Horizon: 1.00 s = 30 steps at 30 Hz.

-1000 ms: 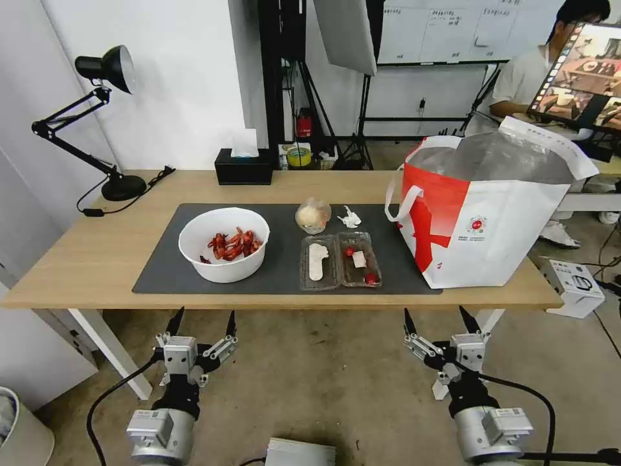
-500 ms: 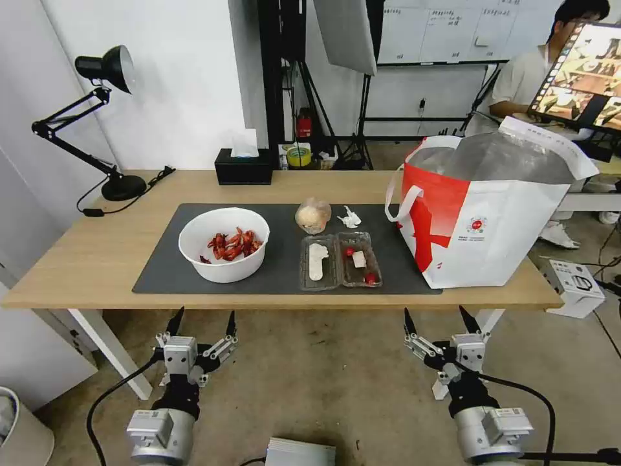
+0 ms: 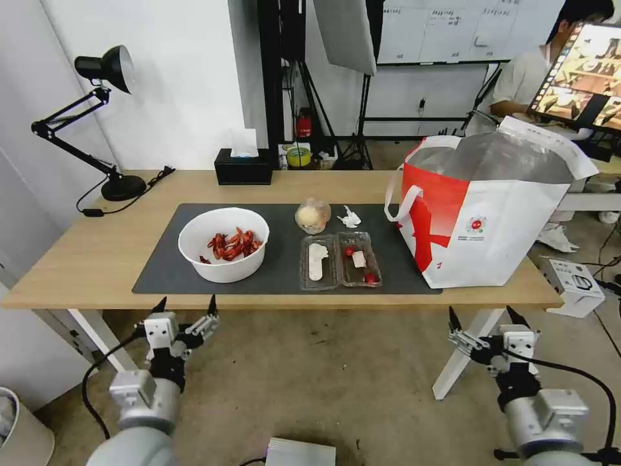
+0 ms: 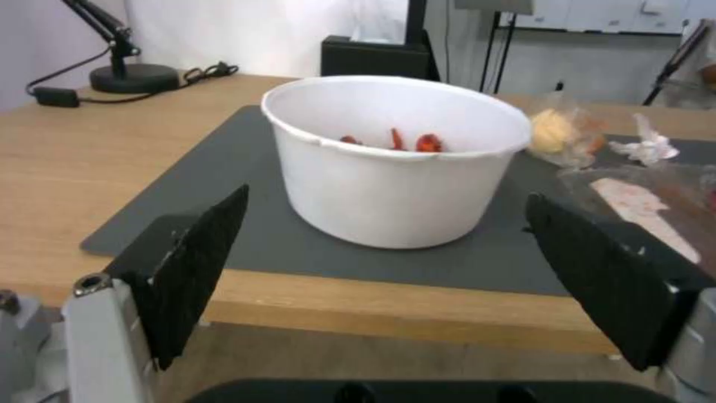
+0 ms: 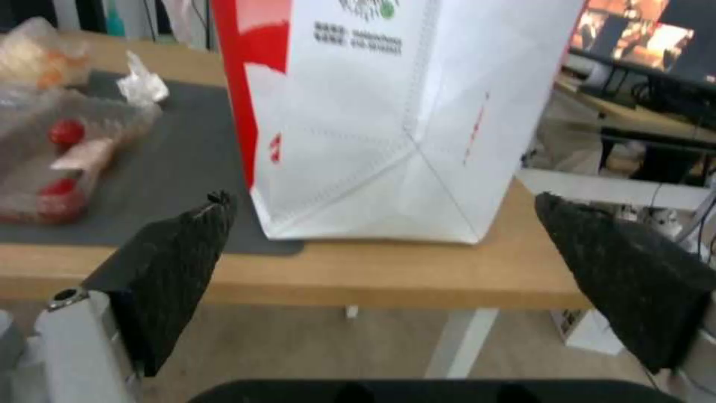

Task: Pick up the trash from the table and place it into the takeout bag.

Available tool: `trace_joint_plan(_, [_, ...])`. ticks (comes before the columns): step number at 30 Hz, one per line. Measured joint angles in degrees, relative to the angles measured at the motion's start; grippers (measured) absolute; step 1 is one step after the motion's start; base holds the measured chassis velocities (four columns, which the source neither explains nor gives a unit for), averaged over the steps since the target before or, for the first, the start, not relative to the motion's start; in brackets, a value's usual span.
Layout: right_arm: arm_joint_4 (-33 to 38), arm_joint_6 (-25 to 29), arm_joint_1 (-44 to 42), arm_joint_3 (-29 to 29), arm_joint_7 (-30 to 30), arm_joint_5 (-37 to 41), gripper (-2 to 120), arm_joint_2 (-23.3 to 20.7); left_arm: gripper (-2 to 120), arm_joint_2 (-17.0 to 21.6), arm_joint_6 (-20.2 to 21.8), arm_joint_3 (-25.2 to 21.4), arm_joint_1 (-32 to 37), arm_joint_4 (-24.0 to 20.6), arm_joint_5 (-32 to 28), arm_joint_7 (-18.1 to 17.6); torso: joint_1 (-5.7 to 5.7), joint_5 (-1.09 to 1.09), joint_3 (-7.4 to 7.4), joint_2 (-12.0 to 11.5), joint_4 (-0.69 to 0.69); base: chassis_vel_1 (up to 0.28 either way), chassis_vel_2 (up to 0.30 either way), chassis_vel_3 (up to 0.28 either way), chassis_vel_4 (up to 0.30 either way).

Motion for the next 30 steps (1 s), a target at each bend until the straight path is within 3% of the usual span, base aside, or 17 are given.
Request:
trace_joint_plan(4, [0.1, 0.0, -0.1, 0.2, 0.1, 0.2, 100, 0.2, 100, 0.0, -0.4, 0.4, 0.2, -0.1, -0.1, 0.9, 0.0, -0.04, 0.0, 0.0, 0.0, 0.0, 0.0, 0.0, 0.0])
trace_joint_plan(7, [0.1, 0.4, -0.1, 0.3, 0.0, 0.1, 100, 0.3, 100, 1.2, -0.5, 1.8, -0.6, -0.4, -3.9, 1.2, 0.0, -0.03, 0.0, 0.0, -0.01, 0.0, 0.0, 0.0, 0.0])
trace_joint_plan(10, [-0.7, 0.6, 0.3, -0.2, -0.2, 0.3, 100, -0.7, 100, 5.4, 0.8, 5.2, -4.3, -0.6, -15.5, -0.1, 0.0, -0.04, 0.0, 0.0, -0.02, 0.0, 0.0, 0.0, 0.0])
trace_joint_plan(12, [-0.7, 0.6, 0.3, -0.2, -0.2, 0.3, 100, -0.7, 100, 5.4, 0.8, 5.2, -4.3, -0.6, -15.5, -0.1, 0.0, -0.04, 0.0, 0.0, -0.02, 0.0, 0.0, 0.0, 0.0])
trace_joint_plan(13, [-1.1, 0.7, 0.6, -0.5, -0.2, 0.4, 100, -1.5, 100, 7.6, 2.2, 8.2, -7.8, 0.1, -24.6, -1.9, 0.0, -0.03, 0.0, 0.0, 0.0, 0.0, 0.0, 0.0, 0.0])
trace_joint_plan(14, [-1.1, 0.7, 0.6, -0.5, -0.2, 0.4, 100, -1.5, 100, 7.6, 2.2, 8.2, -7.8, 0.1, -24.6, -1.9, 0.0, -0.03, 0.0, 0.0, 0.0, 0.0, 0.0, 0.0, 0.0])
trace_joint_plan(16, [-1.4, 0.9, 0.3, -0.4, -0.2, 0.6, 100, -1.8, 100, 9.9, 3.6, 11.8, -13.1, 1.8, -34.3, -4.1, 0.0, -0.04, 0.0, 0.0, -0.02, 0.0, 0.0, 0.0, 0.0])
trace_joint_plan(17, [-1.4, 0.9, 0.3, -0.4, -0.2, 0.6, 100, -1.8, 100, 9.9, 3.6, 11.8, -13.1, 1.8, -34.3, -4.1, 0.0, -0.04, 0.0, 0.0, -0.02, 0.0, 0.0, 0.0, 0.0])
trace_joint_plan(19, [-1.5, 1.0, 0.1, 0.0, -0.2, 1.3, 100, -2.1, 100, 11.6, 4.3, 14.6, -17.7, 4.0, -40.4, -5.1, 0.0, -0.04, 0.0, 0.0, -0.02, 0.0, 0.0, 0.0, 0.0])
trace_joint_plan(21, [-1.5, 1.0, 0.1, 0.1, -0.2, 1.4, 100, -2.2, 100, 11.8, 4.4, 15.1, -18.7, 4.5, -41.7, -5.2, 0.0, -0.04, 0.0, 0.0, -0.02, 0.0, 0.0, 0.0, 0.0])
trace_joint_plan(23, [-1.9, 1.0, 0.2, 0.6, -0.1, 2.1, 100, -3.1, 100, 12.5, 5.5, 18.0, -24.3, 7.0, -48.8, -7.1, 0.0, -0.04, 0.0, 0.0, -0.02, 0.0, 0.0, 0.0, 0.0])
trace_joint_plan(28, [-2.5, 1.0, 0.7, 1.4, 0.3, 3.0, 100, -4.3, 100, 11.8, 6.8, 20.2, -28.4, 8.1, -55.2, -9.8, 0.01, -0.03, 0.0, 0.0, 0.0, 0.0, 0.0, 0.0, 0.0])
trace_joint_plan(30, [-2.8, 1.0, 0.6, 2.2, 0.6, 3.5, 100, -4.7, 100, 9.9, 8.0, 21.8, -31.0, 8.2, -61.6, -13.5, 0.01, -0.03, 0.0, 0.0, -0.01, 0.0, 0.0, 0.0, 0.0])
